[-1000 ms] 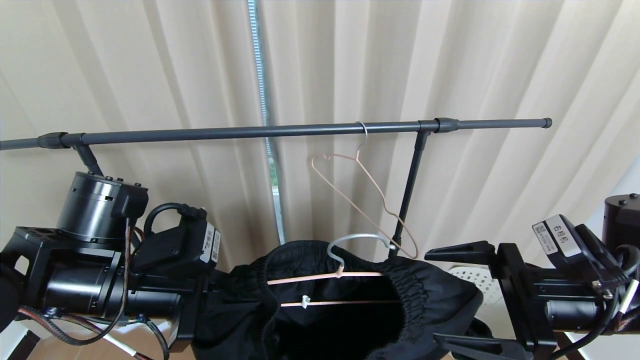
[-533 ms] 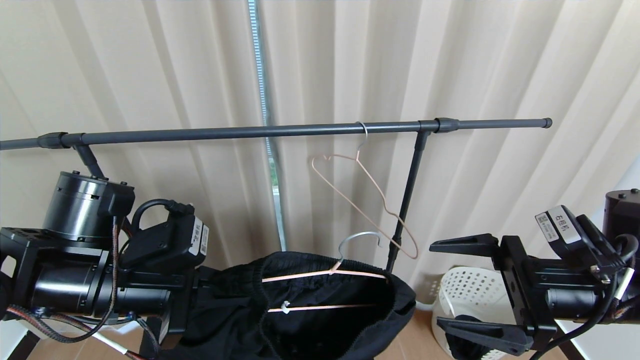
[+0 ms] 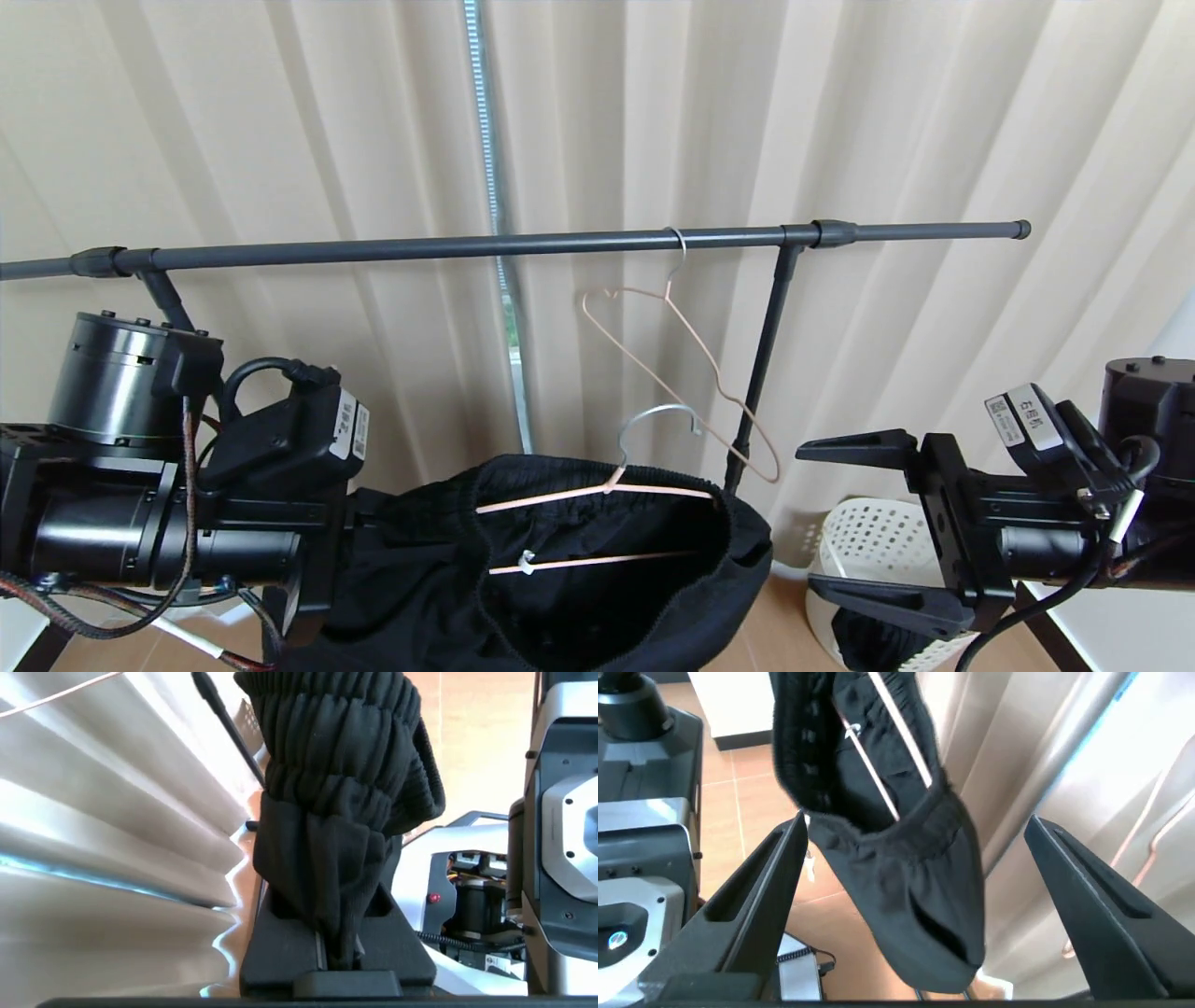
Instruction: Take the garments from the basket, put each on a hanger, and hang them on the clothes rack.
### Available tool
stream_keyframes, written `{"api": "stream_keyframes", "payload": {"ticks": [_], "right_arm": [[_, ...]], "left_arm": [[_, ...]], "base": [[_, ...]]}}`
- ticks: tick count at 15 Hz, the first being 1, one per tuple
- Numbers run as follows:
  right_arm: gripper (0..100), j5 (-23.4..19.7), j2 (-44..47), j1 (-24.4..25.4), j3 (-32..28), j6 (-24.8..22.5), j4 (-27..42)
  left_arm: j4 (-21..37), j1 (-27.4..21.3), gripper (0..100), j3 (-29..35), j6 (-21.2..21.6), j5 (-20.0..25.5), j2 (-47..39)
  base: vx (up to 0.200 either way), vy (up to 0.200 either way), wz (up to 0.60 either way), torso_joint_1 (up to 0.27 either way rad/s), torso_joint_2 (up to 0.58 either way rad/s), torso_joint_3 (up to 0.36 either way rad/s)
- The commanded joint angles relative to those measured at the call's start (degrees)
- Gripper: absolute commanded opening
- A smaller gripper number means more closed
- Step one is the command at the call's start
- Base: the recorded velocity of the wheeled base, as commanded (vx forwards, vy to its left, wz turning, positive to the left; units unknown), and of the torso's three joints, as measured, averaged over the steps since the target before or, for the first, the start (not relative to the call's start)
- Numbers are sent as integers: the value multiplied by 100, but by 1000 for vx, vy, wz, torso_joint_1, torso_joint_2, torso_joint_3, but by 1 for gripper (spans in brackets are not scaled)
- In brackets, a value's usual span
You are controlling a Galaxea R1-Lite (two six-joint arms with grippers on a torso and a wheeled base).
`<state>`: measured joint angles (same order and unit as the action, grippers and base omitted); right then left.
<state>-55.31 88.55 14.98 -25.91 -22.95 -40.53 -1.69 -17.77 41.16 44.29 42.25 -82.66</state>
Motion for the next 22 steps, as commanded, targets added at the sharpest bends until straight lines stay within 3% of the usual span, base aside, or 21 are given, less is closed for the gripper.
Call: {"api": "stream_keyframes", "payload": {"ticks": [1, 7, 11, 22], "right_arm": [[100, -173, 382, -197, 7, -42, -174], [100, -226, 936, -373, -2, -34, -666], [100, -226, 1032, -452, -46, -25, -710], [100, -235, 1621, -479, -73, 2, -833]], "left_arm": [[-6, 37, 0, 7, -105, 2, 163], [-103, -42, 0, 24, -518, 11, 954], [-112, -60, 0, 33, -1168, 11, 1376], [-103, -297, 0, -73, -1467, 11, 1763]], "base": [[0, 0, 0, 0, 0, 0], [0, 0, 0, 0, 0, 0], [0, 0, 0, 0, 0, 0], [0, 0, 0, 0, 0, 0]]}}
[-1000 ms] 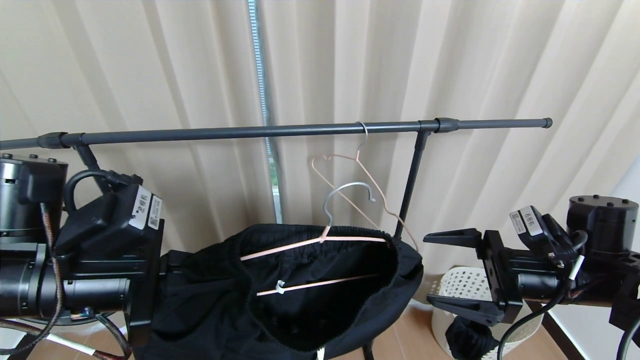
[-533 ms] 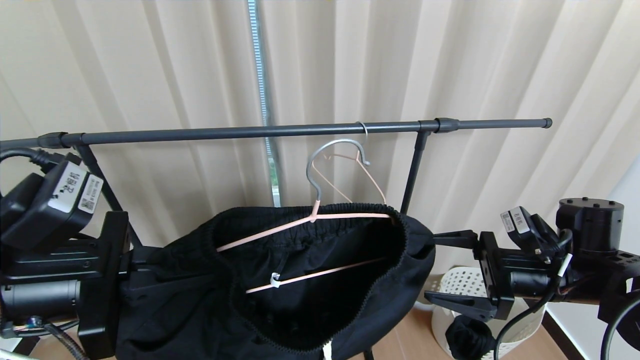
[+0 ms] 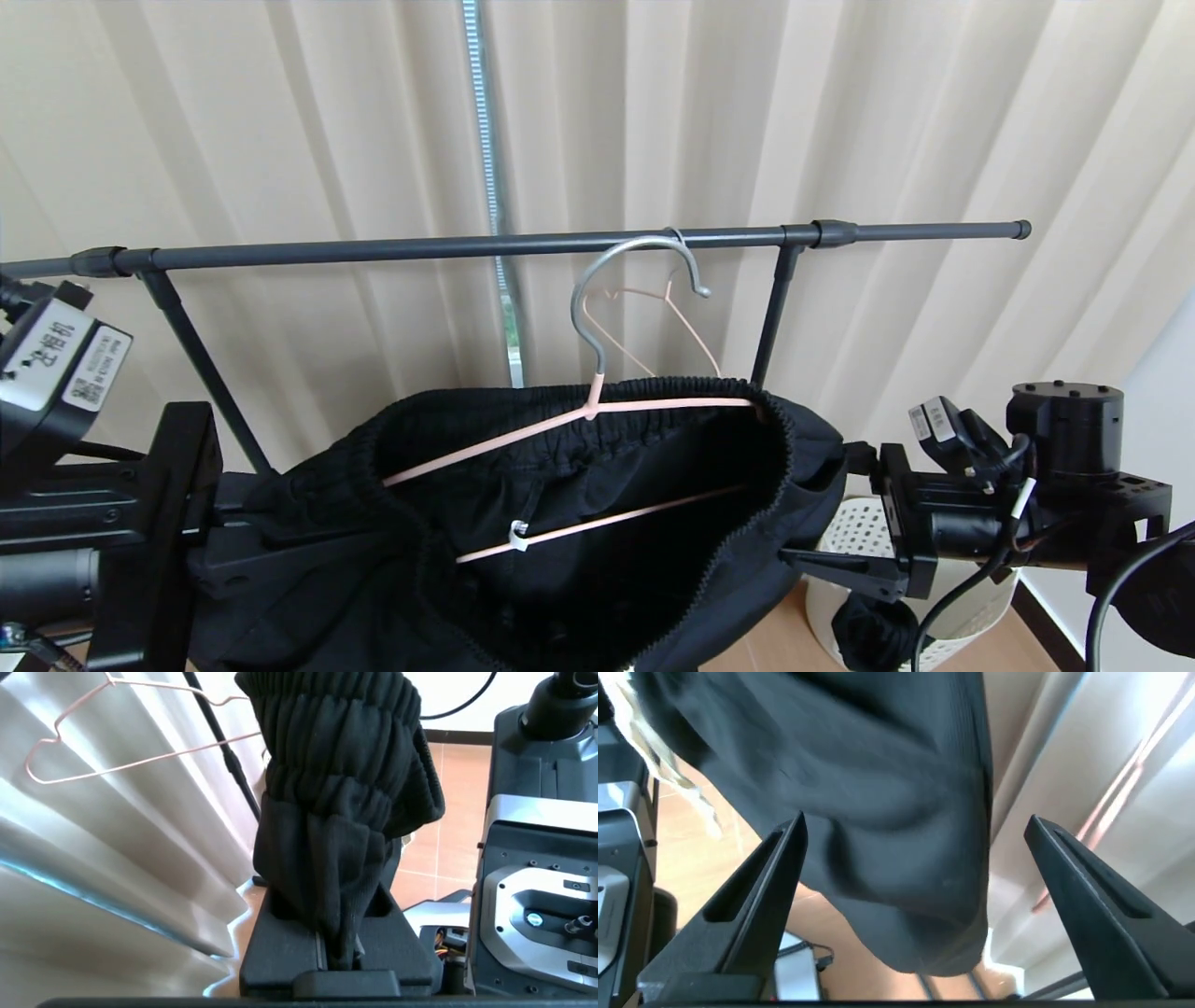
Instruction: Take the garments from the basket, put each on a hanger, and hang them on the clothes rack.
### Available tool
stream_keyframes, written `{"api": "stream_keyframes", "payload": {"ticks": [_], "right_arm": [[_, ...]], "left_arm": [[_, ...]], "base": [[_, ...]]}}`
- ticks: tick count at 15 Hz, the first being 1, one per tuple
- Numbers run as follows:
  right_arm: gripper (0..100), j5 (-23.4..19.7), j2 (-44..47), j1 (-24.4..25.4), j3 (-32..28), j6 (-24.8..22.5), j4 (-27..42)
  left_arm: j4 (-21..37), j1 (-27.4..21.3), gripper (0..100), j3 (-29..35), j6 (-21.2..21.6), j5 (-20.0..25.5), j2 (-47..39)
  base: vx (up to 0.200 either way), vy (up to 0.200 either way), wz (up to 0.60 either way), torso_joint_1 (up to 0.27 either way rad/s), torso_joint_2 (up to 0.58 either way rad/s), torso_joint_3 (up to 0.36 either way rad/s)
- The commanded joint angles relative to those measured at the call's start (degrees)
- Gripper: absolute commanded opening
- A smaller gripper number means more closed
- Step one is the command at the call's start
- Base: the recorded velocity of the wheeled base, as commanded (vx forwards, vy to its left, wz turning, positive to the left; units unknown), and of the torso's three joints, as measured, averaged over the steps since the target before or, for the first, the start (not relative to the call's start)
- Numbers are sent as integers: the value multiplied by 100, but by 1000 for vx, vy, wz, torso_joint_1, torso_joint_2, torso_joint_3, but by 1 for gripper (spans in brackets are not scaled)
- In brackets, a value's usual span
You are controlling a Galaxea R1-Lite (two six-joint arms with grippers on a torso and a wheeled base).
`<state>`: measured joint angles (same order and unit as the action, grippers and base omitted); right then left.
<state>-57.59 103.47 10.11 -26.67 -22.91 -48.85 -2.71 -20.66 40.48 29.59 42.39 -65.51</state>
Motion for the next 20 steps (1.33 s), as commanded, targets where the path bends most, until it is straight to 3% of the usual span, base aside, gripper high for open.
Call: {"api": "stream_keyframes", "payload": {"ticks": [1, 4, 5, 10, 15, 20], "right_arm": [[100, 2, 156, 97, 13, -3, -2], [100, 2, 261, 202, 22, -3, -2], [0, 2, 270, 202, 39, -12, -11], [0, 11, 208, 53, 4, 5, -125], [0, 2, 217, -281, -128, 76, -125], [0, 55, 112, -167, -66, 146, -63]], "left_arm": [[-2, -25, 0, -14, -32, -2, 82], [-11, -87, 0, -14, -234, -2, 126], [-11, -149, 0, -14, -348, -2, 144], [-72, -122, 0, -67, -788, -11, 329], [-459, 177, 0, -340, -990, -11, 452], [-459, 212, 0, -357, -1025, -11, 452]], "base": [[0, 0, 0, 0, 0, 0], [0, 0, 0, 0, 0, 0], [0, 0, 0, 0, 0, 0], [0, 0, 0, 0, 0, 0], [0, 0, 0, 0, 0, 0], [0, 0, 0, 0, 0, 0]]}}
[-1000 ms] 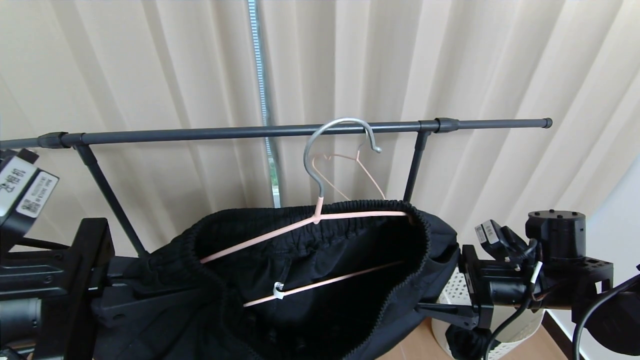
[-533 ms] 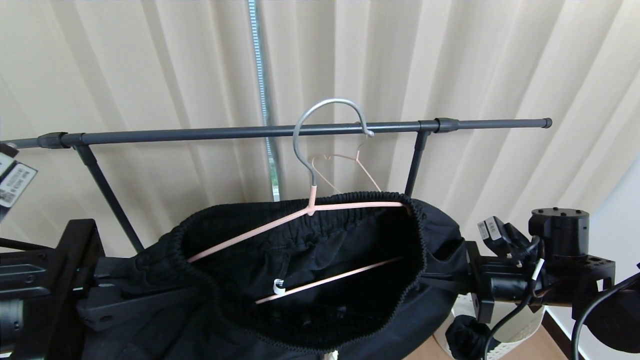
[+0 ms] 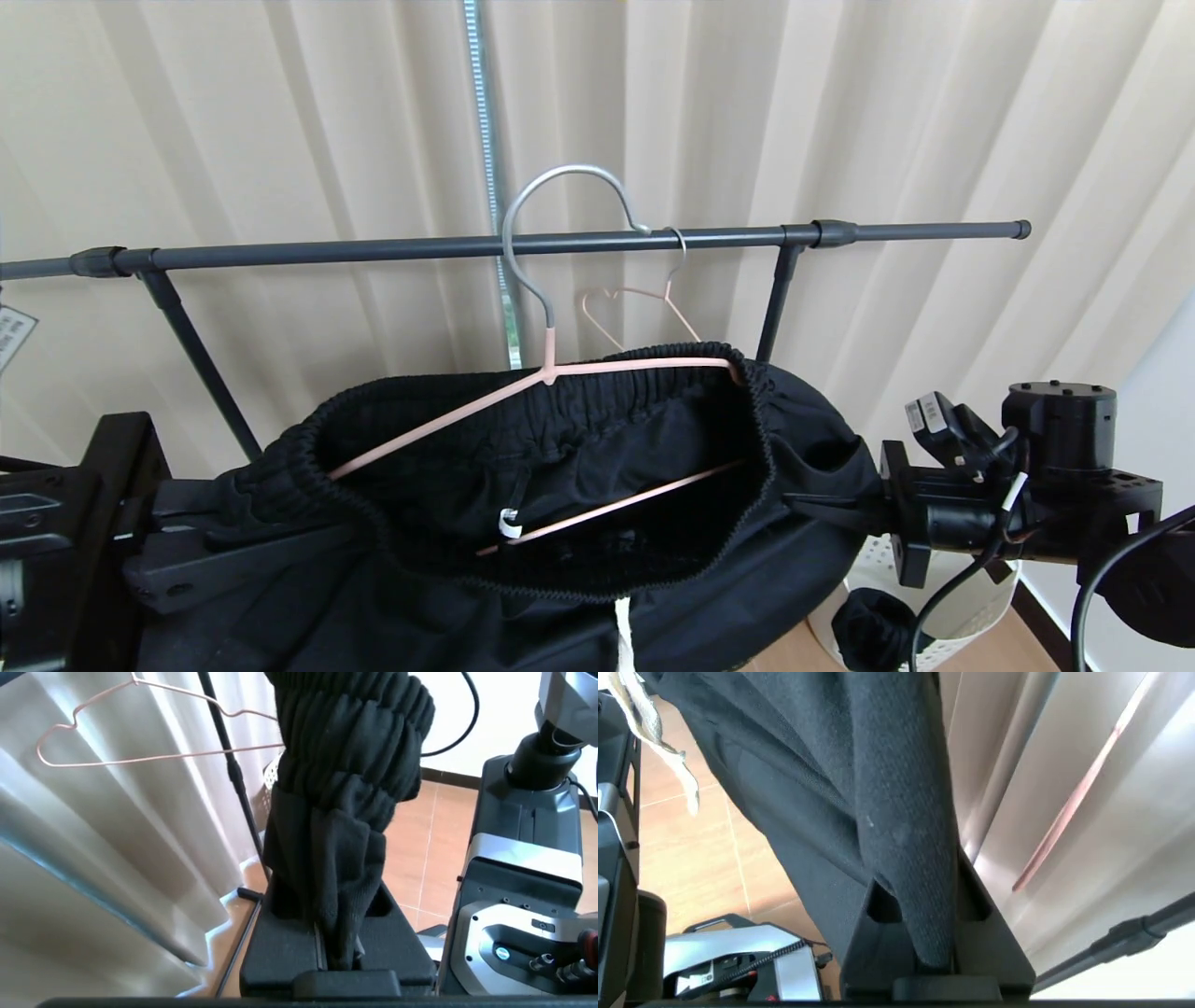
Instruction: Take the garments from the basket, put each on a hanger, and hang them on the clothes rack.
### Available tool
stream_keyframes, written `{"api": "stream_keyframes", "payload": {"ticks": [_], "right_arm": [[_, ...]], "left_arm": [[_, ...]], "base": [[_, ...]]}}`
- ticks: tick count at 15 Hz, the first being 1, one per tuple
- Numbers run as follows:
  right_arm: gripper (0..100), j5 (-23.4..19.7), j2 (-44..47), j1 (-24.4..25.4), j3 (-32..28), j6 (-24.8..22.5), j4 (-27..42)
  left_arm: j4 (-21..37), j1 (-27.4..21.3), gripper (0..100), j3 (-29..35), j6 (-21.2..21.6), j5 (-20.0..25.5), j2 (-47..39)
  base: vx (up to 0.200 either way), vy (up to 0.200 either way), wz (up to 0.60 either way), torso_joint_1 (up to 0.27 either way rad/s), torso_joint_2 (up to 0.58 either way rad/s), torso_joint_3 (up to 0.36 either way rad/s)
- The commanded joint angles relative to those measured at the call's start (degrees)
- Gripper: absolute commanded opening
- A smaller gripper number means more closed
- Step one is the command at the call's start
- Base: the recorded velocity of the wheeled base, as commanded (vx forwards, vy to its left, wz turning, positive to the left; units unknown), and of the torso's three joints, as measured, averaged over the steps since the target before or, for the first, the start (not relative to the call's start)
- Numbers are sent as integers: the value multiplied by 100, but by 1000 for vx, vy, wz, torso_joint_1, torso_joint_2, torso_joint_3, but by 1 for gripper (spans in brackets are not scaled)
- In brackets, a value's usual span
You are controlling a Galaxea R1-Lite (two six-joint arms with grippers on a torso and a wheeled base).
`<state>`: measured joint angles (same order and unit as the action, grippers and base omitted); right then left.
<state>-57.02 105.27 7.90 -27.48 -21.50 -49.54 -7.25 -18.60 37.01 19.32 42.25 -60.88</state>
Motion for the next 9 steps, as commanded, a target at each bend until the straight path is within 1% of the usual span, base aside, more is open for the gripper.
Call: {"api": "stream_keyframes", "payload": {"ticks": [1, 2, 3, 5, 7, 9], "right_arm": [[0, 24, -94, 107, 67, 76, -38], [0, 24, -120, 115, 129, 32, -82], [100, 24, -173, 124, 137, 41, -126], [100, 24, -226, 133, 164, 6, -135], [100, 33, -208, 124, 155, -152, -135], [100, 41, -199, 124, 137, -187, -135]], "left_arm": [[-4, 6, 0, -10, 1, -7, -20], [-4, 6, 0, -45, -7, -7, -20], [-4, 15, 0, -71, -7, -7, -20], [-4, 129, 0, -133, -7, -15, -12], [-4, 393, 0, -203, -7, -15, -3], [-4, 665, 0, -265, -7, -15, 24]], "base": [[0, 0, 0, 0, 0, 0], [0, 0, 0, 0, 0, 0], [0, 0, 0, 0, 0, 0], [0, 0, 0, 0, 0, 0], [0, 0, 0, 0, 0, 0], [0, 0, 0, 0, 0, 0]]}}
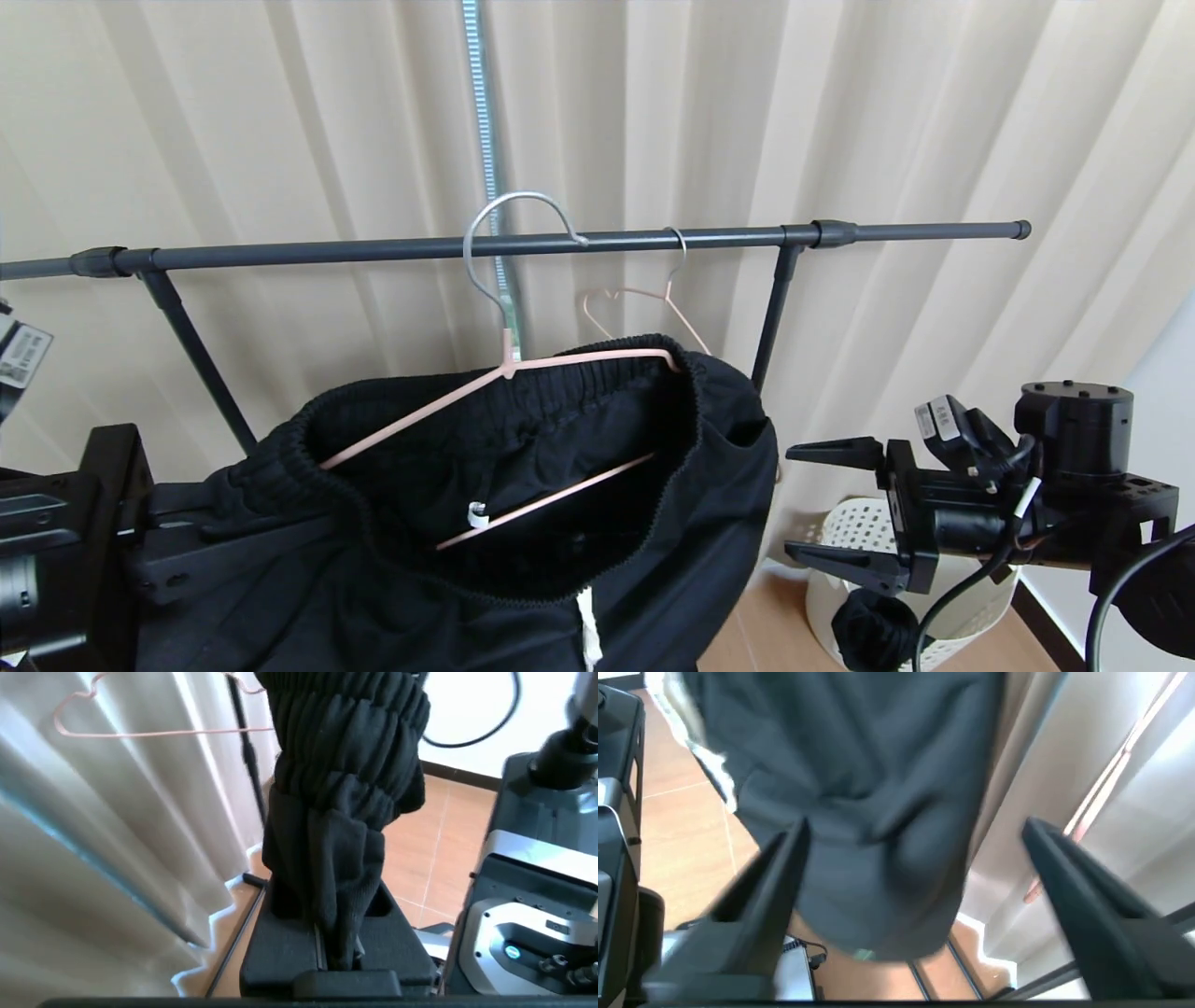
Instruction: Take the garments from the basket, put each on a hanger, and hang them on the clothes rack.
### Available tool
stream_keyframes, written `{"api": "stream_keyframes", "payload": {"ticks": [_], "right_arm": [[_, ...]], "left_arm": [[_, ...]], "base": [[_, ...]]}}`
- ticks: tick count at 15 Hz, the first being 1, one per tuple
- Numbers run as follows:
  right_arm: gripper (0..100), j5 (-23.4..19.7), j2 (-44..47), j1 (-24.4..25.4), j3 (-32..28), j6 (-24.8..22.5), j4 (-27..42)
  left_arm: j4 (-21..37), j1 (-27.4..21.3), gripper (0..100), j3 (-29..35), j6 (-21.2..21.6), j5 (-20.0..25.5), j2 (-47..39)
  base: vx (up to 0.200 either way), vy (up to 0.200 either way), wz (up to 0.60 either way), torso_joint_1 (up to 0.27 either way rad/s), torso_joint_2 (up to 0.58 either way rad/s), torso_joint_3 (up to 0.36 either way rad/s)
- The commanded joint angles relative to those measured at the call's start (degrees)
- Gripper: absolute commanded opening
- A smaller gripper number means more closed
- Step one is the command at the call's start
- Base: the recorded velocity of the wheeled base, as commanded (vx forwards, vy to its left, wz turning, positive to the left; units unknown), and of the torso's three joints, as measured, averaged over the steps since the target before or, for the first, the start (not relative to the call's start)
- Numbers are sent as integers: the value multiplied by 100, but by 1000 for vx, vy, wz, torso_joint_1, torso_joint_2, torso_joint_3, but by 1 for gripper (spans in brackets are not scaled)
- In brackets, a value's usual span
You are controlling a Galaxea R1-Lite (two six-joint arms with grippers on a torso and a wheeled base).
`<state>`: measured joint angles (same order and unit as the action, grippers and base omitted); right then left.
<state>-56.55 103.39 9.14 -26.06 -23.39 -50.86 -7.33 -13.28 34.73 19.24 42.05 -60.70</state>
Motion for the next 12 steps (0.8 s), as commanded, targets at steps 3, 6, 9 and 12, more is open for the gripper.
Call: {"api": "stream_keyframes", "payload": {"ticks": [3, 6, 9, 12], "right_arm": [[100, 338, -20, 0, -57, 10, -12], [100, 645, -29, 44, -145, 45, -12], [100, 988, -73, 105, -206, 265, -12], [100, 1419, -73, 272, -224, 292, -12]], "left_arm": [[3, 528, 0, -54, -8, 5, -21], [3, 695, 0, -1, -25, -21, -74], [3, 616, 0, 280, -579, -126, -355], [3, 220, 0, 570, -781, -865, -759]], "base": [[0, 0, 0, 0, 0, 0], [0, 0, 0, 0, 0, 0], [0, 0, 0, 0, 0, 0], [0, 0, 0, 0, 0, 0]]}}
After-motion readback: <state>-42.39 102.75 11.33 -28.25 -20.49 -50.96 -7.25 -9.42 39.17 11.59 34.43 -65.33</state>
